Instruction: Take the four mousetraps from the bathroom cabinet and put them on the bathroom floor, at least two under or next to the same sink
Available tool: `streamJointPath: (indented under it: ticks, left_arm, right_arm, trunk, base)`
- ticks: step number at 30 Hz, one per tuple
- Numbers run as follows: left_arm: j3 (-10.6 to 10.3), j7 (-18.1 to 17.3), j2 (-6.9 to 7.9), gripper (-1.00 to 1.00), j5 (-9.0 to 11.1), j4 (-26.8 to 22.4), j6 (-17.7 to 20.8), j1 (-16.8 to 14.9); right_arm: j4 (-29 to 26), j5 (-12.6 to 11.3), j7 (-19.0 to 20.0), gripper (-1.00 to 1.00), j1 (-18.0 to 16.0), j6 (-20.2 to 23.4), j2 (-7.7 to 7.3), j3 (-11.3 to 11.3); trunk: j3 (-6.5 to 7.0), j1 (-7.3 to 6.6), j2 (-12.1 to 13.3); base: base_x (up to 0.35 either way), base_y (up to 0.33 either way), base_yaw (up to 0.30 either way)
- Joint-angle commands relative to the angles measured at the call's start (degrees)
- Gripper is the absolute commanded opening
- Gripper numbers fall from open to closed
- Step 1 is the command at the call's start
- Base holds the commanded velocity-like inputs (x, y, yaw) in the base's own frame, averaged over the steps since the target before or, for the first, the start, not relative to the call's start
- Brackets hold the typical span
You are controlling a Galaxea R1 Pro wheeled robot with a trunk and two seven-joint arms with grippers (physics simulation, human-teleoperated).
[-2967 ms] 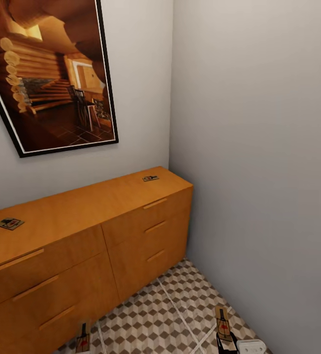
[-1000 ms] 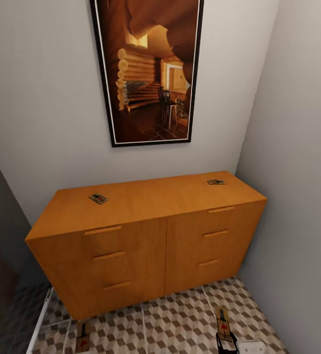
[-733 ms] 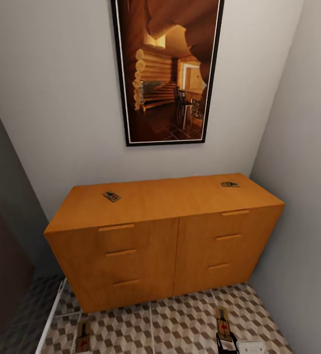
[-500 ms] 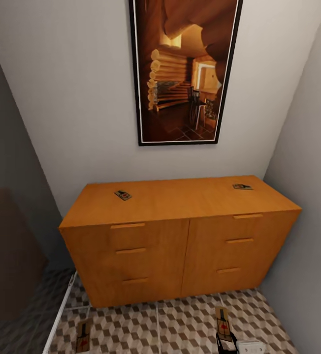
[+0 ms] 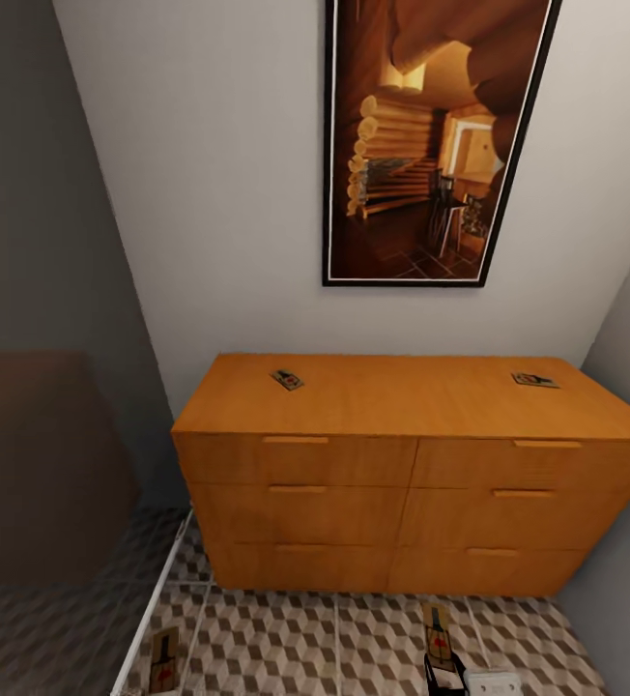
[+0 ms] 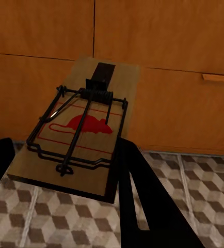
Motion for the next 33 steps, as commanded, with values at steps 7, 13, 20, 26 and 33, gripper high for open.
streamJointPath:
  ticks: [7,13,20,26,33]
  left_arm:
    - [-0.4,0.6,-0.09,-1.00,-0.5,0.1,-0.1,0.0]
    - [-0.4,0.7,-0.09,-1.00,-0.5,0.1,-0.1,0.0]
    - [-0.4,0.6,-0.09,-1.00,-0.5,0.1,-0.1,0.0]
    - [-0.4,0.6,-0.09,-1.00,-0.5,0.1,-0.1,0.0]
    - [-0.4,0.6,-0.09,-1.00,-0.5,0.1,-0.1,0.0]
  right_arm:
    - [0.0,0.2,-0.6,-1.00,0.0,-0.1,-0.05,0.4]
    - [0.0,0.2,-0.6,-1.00,0.0,-0.1,-0.05,0.4]
    - [0.0,0.2,-0.6,-1.00,0.0,-0.1,-0.05,0.4]
    - [0.0,0.2,-0.6,-1.00,0.0,-0.1,-0.05,0.4]
    - [0.0,0.2,-0.6,-1.00,0.0,-0.1,-0.28,0.4]
  trunk:
    - [-0.24,0.00,0.0]
    - [-0.26,0.00,0.0]
    - [-0.27,0.00,0.0]
    - [-0.27,0.00,0.0]
    - [-0.27,0.00,0.0]
  base:
    - [0.000,0.000,0.272]
    - [0.000,0.000,0.281]
    - [0.000,0.000,0.283]
    - [0.000,0.000,0.284]
    - [0.000,0.000,0.199]
